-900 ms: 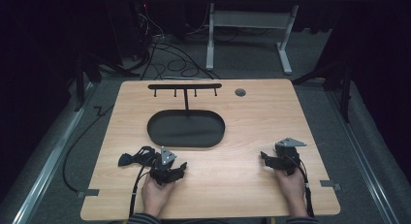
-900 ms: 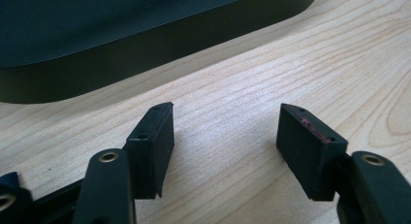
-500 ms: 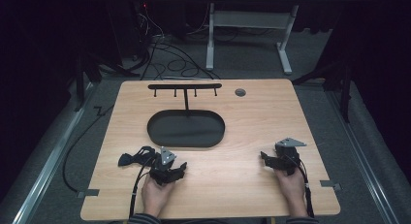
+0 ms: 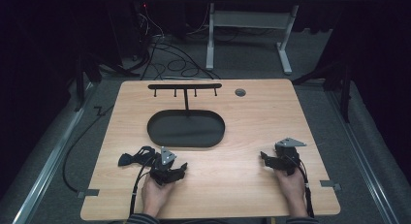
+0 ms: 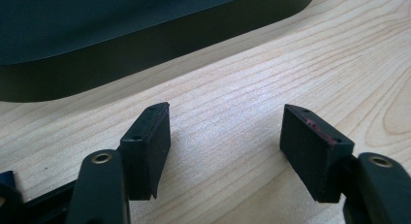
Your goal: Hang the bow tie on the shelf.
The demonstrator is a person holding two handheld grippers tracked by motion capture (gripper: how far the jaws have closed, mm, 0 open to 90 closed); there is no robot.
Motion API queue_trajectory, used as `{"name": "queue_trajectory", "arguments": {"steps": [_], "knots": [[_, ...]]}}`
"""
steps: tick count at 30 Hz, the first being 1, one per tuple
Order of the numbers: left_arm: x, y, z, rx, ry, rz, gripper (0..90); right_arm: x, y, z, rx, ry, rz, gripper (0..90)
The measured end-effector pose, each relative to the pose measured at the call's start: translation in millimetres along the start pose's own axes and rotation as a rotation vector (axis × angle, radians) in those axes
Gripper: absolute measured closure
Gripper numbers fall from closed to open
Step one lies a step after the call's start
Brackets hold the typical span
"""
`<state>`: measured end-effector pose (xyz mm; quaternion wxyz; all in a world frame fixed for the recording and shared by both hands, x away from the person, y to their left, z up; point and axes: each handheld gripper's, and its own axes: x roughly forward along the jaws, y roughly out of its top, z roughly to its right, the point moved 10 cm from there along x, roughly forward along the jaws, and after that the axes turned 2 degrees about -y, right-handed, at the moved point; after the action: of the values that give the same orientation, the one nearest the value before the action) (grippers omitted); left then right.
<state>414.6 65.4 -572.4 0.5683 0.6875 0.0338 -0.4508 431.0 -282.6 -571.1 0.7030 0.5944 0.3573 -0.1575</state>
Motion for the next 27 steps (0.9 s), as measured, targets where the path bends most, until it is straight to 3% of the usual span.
{"name": "queue_trajectory", "arguments": {"steps": [10, 27], "knots": [[-1.1, -0.6, 0.6, 0.008, 0.006, 0.001, 39.2, 0.1, 0.1, 0.0, -0.001, 0.002, 0.001, 32.5], [-3.3, -1.3, 4.5, 0.004, -0.024, -0.005, 40.8, 0.0, 0.2, 0.0, 0.002, 0.003, 0.001, 32.5]]}}
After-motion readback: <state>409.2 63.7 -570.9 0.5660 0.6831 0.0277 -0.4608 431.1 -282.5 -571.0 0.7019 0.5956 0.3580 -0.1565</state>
